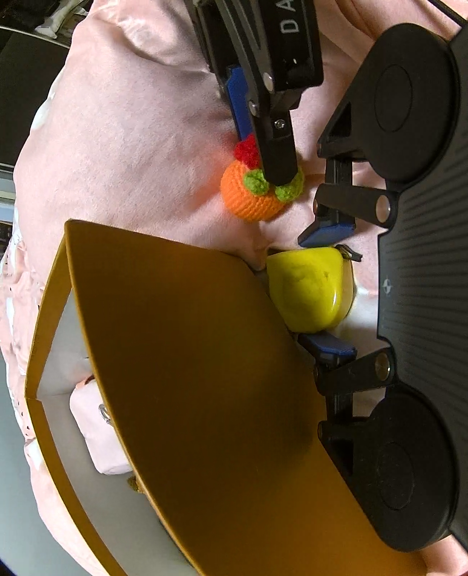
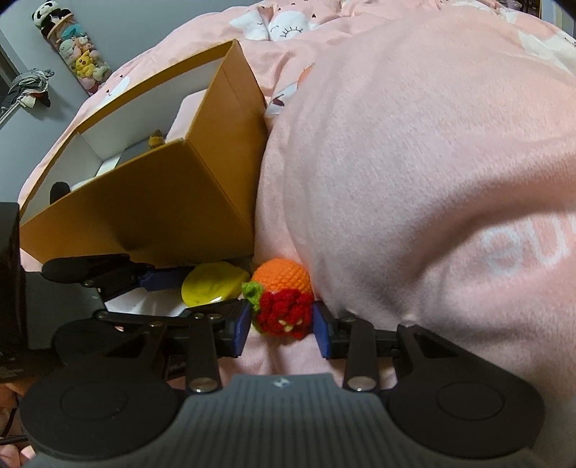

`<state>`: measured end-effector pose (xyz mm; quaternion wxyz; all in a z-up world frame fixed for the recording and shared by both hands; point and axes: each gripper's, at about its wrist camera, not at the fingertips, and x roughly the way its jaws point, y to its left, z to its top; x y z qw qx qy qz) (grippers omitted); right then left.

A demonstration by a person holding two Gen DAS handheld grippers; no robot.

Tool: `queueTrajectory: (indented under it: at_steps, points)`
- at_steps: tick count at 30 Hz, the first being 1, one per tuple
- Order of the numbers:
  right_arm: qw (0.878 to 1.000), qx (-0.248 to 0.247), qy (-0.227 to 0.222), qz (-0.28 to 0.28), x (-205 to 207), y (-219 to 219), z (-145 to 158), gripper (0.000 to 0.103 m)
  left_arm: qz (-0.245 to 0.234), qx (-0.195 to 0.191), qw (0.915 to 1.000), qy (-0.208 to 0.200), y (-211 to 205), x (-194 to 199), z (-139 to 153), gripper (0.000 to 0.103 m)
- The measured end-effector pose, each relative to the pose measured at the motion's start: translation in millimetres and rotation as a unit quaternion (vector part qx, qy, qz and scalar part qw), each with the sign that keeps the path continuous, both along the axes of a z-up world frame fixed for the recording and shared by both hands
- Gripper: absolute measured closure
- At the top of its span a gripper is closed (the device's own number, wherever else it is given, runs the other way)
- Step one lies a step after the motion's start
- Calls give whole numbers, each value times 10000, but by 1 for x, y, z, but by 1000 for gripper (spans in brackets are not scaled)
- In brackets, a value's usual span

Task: Organize objects
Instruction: 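Grasp the crocheted fruit with the right tool while the left grasps the yellow tape measure, then carry the yellow tape measure and crocheted fruit over the orange box with both tools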

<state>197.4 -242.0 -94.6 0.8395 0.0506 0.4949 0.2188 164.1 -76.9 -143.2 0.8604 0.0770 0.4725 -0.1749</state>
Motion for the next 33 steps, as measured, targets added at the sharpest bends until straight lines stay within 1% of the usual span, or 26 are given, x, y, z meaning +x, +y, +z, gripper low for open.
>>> queueTrajectory:
  at_steps: [8, 16, 18, 19, 21, 25, 27, 29, 33]
  points:
    - [10000, 18, -59, 60, 3, 10, -1, 59, 34, -88, 9999, 40, 8, -4, 4, 46]
    - [9999, 68, -82, 93, 8, 7, -1, 61, 172, -348, 9990, 215, 26, -16, 19, 47]
    - [9998, 43, -142, 121, 6, 9, 1, 61, 211, -474, 9984, 241, 33, -21, 26, 47]
    - [9997, 24, -189, 143, 5, 10, 2, 61, 234, -547, 9980, 225, 27, -24, 30, 47]
    - [9994, -9, -292, 184, 1, 12, 7, 63, 294, -685, 9971, 159, 32, -28, 39, 47]
    - [9982, -92, -522, 276, -7, 15, 17, 63, 350, -894, 9952, -191, 42, -41, 66, 47]
    - [9972, -150, -655, 315, -13, 16, 24, 64, 329, -961, 9942, -363, 37, -38, 77, 47]
    - [9961, -148, -792, 366, -19, 17, 33, 64, 305, -1032, 9926, -565, 39, -49, 88, 47]
    - [9926, -70, -1089, 537, -29, 19, 54, 64, 337, -1222, 9888, -791, 48, -49, 109, 47]
